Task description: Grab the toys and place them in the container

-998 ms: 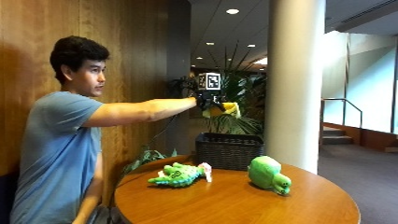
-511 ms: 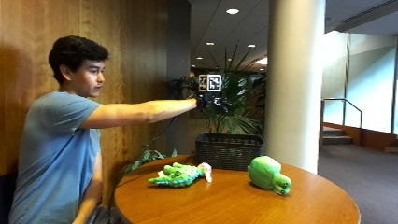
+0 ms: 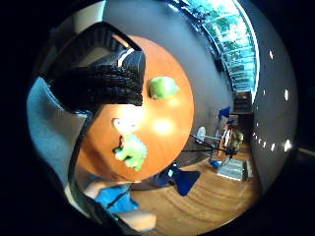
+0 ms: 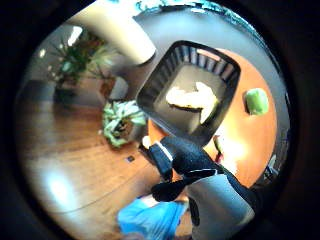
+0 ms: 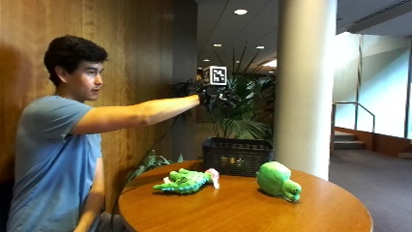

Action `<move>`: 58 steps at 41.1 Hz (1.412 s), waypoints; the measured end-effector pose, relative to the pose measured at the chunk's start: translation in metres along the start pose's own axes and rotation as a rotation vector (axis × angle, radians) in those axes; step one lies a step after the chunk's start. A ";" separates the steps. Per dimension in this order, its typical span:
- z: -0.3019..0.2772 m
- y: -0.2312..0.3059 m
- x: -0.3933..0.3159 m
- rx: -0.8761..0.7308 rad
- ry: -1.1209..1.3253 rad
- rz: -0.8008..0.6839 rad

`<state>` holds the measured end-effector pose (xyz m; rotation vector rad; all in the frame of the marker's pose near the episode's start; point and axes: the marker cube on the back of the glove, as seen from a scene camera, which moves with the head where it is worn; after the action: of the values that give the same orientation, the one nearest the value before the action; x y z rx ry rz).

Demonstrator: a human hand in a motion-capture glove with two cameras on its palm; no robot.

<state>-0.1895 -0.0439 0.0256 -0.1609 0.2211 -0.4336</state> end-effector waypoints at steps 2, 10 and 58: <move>-0.010 -0.009 -0.024 0.002 -0.008 0.000; -0.017 0.017 0.000 -0.019 0.021 0.064; 0.213 0.182 0.101 -0.307 -0.060 0.223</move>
<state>0.0241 0.0979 0.1761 -0.4456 0.2428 -0.1700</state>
